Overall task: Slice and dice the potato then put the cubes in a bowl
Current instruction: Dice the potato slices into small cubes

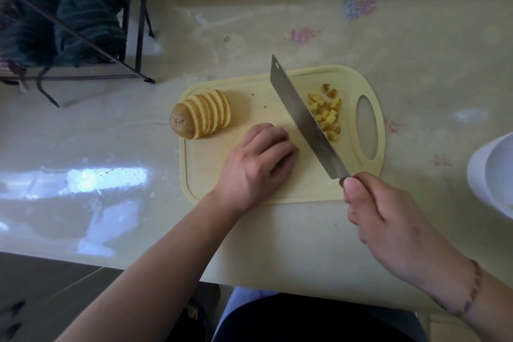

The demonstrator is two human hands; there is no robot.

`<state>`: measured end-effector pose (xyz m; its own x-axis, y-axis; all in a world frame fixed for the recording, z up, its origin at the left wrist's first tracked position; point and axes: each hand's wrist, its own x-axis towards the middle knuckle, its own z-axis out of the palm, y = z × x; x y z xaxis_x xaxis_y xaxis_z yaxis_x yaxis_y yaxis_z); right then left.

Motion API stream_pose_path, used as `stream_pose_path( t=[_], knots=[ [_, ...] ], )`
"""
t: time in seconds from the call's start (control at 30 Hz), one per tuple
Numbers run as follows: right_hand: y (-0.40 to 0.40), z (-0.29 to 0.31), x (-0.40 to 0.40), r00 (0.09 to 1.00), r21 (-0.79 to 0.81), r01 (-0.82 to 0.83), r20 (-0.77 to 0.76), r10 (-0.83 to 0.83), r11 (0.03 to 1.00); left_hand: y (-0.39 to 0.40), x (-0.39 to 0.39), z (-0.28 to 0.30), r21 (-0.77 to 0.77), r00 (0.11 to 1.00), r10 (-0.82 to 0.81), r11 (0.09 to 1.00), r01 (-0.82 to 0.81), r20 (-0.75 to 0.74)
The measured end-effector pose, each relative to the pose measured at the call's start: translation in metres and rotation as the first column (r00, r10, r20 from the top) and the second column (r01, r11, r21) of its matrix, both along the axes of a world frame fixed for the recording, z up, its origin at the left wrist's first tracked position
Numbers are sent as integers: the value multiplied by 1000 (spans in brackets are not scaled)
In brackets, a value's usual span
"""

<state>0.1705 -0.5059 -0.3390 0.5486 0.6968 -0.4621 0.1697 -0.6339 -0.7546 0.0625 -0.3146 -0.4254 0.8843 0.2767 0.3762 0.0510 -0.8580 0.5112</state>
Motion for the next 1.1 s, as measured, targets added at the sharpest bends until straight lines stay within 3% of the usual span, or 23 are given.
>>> stream_pose_path(
  t=[0.77,1.1],
  knots=[
    [-19,9,-28,987,-60,-130,86,135,990,0,0,-4,-15,1000,1,1000,-1,2],
    [-2,3,-4,993,-25,-71,93,74,997,-1,-1,-1,-9,1000,10,1000,-10,26]
  ],
)
